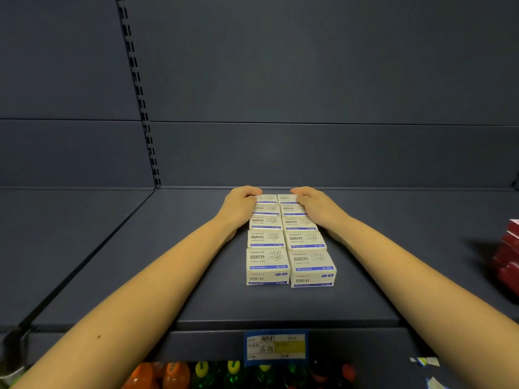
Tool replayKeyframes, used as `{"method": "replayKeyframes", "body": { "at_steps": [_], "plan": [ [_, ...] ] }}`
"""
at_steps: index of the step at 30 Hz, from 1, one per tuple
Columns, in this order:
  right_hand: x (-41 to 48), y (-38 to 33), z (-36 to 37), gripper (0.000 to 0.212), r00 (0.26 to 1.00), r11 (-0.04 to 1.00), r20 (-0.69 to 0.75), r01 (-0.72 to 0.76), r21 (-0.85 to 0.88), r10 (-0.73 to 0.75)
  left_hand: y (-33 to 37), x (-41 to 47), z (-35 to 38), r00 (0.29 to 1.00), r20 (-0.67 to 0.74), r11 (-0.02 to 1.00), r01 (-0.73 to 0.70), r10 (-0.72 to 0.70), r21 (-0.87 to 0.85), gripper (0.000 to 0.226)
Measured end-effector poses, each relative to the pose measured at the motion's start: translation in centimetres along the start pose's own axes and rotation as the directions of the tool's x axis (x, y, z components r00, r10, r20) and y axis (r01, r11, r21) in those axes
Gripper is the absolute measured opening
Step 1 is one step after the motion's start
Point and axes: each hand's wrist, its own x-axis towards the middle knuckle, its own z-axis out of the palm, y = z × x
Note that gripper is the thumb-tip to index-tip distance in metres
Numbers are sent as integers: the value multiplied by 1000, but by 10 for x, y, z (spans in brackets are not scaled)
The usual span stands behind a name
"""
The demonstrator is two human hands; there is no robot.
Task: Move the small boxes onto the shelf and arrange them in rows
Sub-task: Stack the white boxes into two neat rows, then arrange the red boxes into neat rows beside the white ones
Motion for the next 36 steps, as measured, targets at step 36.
{"method": "replayKeyframes", "body": {
  "at_steps": [36],
  "plan": [
    [-105, -12, -87, 25, 967, 781, 65, 236, -578, -245, 62, -69, -25, 835, 313, 673, -550, 452, 496, 22]
  ]
}}
